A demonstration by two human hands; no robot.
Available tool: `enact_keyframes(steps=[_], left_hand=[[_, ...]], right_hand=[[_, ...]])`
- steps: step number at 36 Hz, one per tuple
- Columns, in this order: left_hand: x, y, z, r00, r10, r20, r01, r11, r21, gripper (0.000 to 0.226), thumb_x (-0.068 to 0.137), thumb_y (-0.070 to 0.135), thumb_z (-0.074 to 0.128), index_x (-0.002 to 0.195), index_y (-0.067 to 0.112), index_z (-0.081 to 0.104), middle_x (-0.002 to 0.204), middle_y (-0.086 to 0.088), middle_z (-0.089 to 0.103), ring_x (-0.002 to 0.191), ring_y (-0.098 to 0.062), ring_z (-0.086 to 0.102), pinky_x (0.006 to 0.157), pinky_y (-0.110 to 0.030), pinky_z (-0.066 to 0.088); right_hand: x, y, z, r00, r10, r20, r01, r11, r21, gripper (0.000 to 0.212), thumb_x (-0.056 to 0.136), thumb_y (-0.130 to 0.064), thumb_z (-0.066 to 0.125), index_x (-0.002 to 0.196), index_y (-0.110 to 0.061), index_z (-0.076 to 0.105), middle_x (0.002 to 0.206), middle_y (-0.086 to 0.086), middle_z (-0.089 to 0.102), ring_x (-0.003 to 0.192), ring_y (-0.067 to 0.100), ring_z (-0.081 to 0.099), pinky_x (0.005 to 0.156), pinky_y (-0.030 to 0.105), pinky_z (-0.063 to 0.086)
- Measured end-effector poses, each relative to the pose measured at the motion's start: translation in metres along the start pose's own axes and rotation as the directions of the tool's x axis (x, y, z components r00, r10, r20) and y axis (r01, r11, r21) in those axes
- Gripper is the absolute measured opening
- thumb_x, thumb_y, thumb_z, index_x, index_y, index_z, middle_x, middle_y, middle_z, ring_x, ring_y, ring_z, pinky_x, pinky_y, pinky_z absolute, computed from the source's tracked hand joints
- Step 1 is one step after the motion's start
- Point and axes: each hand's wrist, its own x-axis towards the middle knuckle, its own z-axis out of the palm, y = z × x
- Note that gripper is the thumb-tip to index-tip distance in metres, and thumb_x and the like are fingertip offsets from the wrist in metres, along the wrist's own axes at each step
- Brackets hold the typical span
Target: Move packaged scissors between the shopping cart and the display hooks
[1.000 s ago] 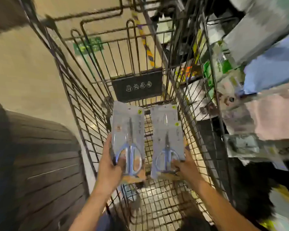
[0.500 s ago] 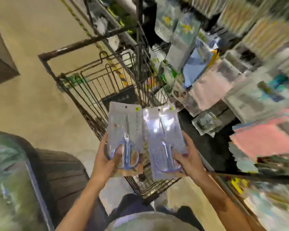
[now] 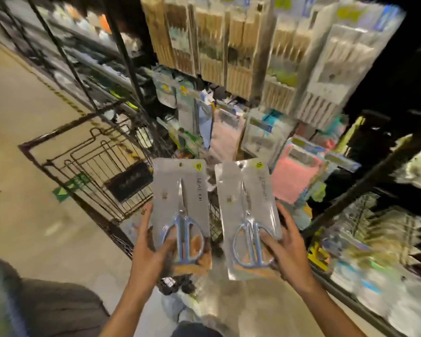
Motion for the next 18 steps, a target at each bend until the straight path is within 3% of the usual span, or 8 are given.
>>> enact_keyframes(steps=[4, 6, 8, 11, 13, 16, 18], left_hand=[[-0.038, 0.014, 0.047, 0.997, 0.05, 0.063, -0.05, 0.999, -0.001, 0.08, 0.083, 0.024, 0.076, 0.145, 0.056, 0.036, 0.148, 0.029, 0.044, 0.135, -0.003, 0.047, 0.115, -0.046, 0.039], [-0.051, 0.027, 0.069, 0.992, 0.072, 0.103, -0.072, 0.997, 0.0, 0.078, 0.087, 0.018, 0.073, 0.148, 0.049, 0.036, 0.127, 0.049, 0.048, 0.117, 0.02, 0.051, 0.11, -0.034, 0.042], [-0.062, 0.041, 0.091, 0.985, 0.094, 0.147, -0.097, 0.995, 0.011, 0.075, 0.088, 0.013, 0.071, 0.148, 0.043, 0.036, 0.109, 0.057, 0.051, 0.1, 0.03, 0.051, 0.098, -0.019, 0.047], [-0.075, 0.053, 0.117, 0.969, 0.137, 0.204, -0.133, 0.991, -0.032, 0.07, 0.09, 0.0, 0.067, 0.144, 0.033, 0.04, 0.111, 0.052, 0.056, 0.103, 0.024, 0.057, 0.079, -0.002, 0.048], [-0.08, 0.057, 0.129, 0.951, 0.168, 0.261, -0.162, 0.986, -0.043, 0.073, 0.088, 0.004, 0.073, 0.144, 0.038, 0.042, 0.12, 0.047, 0.056, 0.111, 0.019, 0.057, 0.083, -0.004, 0.048], [-0.079, 0.059, 0.142, 0.923, 0.181, 0.339, -0.177, 0.983, -0.044, 0.075, 0.088, -0.001, 0.071, 0.141, 0.042, 0.041, 0.114, 0.048, 0.059, 0.106, 0.02, 0.058, 0.087, -0.009, 0.051], [-0.077, 0.062, 0.151, 0.901, 0.182, 0.394, -0.171, 0.983, -0.062, 0.077, 0.086, 0.001, 0.073, 0.14, 0.046, 0.042, 0.12, 0.043, 0.06, 0.11, 0.016, 0.059, 0.089, -0.013, 0.053]], right_hand=[[-0.039, -0.024, -0.051, 0.997, -0.007, -0.079, 0.011, 0.999, 0.047, 0.076, 0.075, -0.019, 0.073, 0.143, -0.032, 0.043, 0.116, -0.024, 0.071, 0.104, 0.004, 0.071, 0.08, 0.022, 0.06], [-0.057, -0.031, -0.074, 0.992, -0.022, -0.124, 0.027, 0.999, 0.036, 0.072, 0.082, -0.008, 0.07, 0.144, -0.031, 0.043, 0.118, -0.022, 0.071, 0.106, 0.007, 0.071, 0.081, 0.024, 0.06], [-0.072, -0.035, -0.095, 0.982, -0.04, -0.183, 0.043, 0.999, 0.013, 0.07, 0.089, 0.006, 0.064, 0.146, -0.029, 0.042, 0.12, -0.024, 0.07, 0.107, 0.006, 0.07, 0.079, 0.02, 0.058], [-0.095, -0.044, -0.119, 0.954, -0.082, -0.288, 0.08, 0.997, -0.02, 0.07, 0.091, 0.011, 0.061, 0.148, -0.023, 0.04, 0.118, -0.031, 0.068, 0.106, -0.001, 0.068, 0.078, 0.014, 0.056], [-0.11, -0.05, -0.13, 0.934, -0.1, -0.343, 0.097, 0.995, -0.026, 0.069, 0.091, 0.01, 0.061, 0.148, -0.024, 0.04, 0.117, -0.028, 0.07, 0.106, 0.002, 0.07, 0.077, 0.015, 0.056], [-0.133, -0.06, -0.139, 0.894, -0.124, -0.431, 0.12, 0.992, -0.036, 0.069, 0.091, 0.009, 0.061, 0.145, -0.029, 0.042, 0.114, -0.025, 0.072, 0.101, 0.003, 0.072, 0.074, 0.016, 0.057], [-0.147, -0.062, -0.145, 0.86, -0.116, -0.497, 0.115, 0.993, -0.032, 0.069, 0.092, 0.008, 0.062, 0.144, -0.034, 0.044, 0.12, -0.014, 0.073, 0.103, 0.008, 0.072, 0.076, 0.019, 0.059]])
